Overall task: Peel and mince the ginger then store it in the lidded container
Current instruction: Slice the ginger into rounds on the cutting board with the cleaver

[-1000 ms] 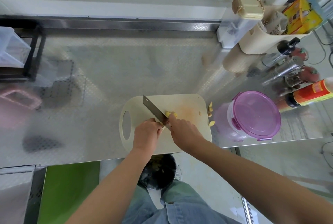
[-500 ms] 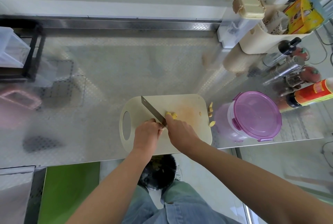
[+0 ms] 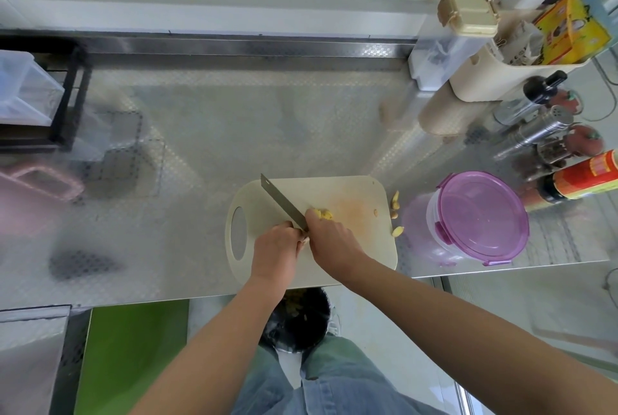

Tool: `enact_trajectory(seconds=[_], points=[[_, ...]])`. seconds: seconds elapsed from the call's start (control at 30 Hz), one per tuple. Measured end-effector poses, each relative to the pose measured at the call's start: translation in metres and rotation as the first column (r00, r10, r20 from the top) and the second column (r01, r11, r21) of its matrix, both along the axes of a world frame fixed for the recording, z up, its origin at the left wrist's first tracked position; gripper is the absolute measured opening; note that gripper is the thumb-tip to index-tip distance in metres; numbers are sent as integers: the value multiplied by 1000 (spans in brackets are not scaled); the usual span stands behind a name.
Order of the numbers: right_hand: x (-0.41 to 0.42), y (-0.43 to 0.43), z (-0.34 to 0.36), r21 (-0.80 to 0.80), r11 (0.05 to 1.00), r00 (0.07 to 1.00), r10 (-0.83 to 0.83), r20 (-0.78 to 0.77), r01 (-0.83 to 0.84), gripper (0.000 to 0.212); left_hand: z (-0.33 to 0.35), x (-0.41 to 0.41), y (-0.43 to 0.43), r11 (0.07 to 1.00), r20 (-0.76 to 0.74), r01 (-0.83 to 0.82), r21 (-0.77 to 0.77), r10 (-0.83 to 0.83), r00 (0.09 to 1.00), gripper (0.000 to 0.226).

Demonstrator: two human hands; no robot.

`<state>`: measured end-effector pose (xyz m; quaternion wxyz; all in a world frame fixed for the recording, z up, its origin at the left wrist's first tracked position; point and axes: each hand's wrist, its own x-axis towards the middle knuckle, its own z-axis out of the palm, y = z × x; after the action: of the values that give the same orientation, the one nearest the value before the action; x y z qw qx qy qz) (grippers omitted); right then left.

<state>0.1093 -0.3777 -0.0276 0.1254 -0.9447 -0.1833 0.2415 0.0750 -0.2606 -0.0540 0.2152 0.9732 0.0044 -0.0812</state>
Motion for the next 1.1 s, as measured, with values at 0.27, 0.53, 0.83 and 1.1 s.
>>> enact_trajectory(seconds=[0.27,0.53,0.83,1.1], points=[[-9,-16,-14,-28,999,1000,15,-3,-15,37,-1,1,2,1000,16,27,-15,-26,1000,15],[-4,-2,-17,-20,1000,1000,11,-1,-11,27,-2,1,0,1000,-8,14,9,-14,1000,15],[1,-10,-18,11,999,999,-42,-24,42,16,-4,0,4,999,-22,-2,-44,1,1000,14],[12,-25,3,173,980,995,-90,-46,97,8,-2,-3,3,993,-52,-67,-95,62,997,11]])
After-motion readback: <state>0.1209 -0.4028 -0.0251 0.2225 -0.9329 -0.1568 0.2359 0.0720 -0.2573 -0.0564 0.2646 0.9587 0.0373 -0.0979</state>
